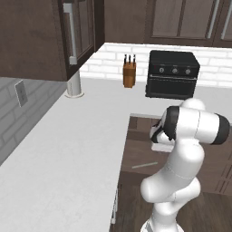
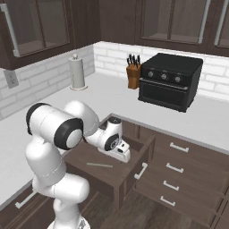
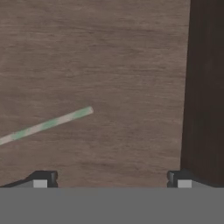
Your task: Take a straw from the drawer in front and place it inside the glass cup on the dining counter.
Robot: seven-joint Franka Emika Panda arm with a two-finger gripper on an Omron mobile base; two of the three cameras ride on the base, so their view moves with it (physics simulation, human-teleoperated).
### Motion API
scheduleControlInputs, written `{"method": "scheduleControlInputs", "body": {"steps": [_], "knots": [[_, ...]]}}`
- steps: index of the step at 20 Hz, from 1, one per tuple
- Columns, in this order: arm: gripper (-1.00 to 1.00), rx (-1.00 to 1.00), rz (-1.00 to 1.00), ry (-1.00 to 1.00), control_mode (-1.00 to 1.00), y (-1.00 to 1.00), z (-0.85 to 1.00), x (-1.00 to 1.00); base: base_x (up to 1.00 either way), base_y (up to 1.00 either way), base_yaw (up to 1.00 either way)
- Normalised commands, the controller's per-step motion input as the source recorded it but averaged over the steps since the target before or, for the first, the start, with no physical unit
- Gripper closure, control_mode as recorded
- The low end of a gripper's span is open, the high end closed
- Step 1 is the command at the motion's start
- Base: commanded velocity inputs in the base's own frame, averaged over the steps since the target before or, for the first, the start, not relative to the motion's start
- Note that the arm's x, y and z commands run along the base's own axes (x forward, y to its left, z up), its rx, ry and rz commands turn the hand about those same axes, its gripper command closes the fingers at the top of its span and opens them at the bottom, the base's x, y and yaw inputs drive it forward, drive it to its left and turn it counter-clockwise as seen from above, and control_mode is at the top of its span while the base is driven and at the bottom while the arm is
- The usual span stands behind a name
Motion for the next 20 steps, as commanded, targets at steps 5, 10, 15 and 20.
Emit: {"method": "scheduleControlInputs", "body": {"steps": [5, 10, 15, 20], "knots": [[-1.00, -0.08, 0.00, 0.01, -1.00, -0.25, -0.31, 0.00, 0.00, 0.00, 0.00], [-1.00, -0.05, 0.00, 0.00, -1.00, -0.46, -0.23, -0.11, 0.00, 0.00, 0.00], [-1.00, -0.03, -0.02, 0.00, -1.00, -0.65, -0.24, -0.18, 0.00, 0.00, 0.00], [-1.00, -0.01, -0.05, 0.00, -1.00, -0.81, -0.04, -0.45, 0.00, 0.00, 0.00]]}}
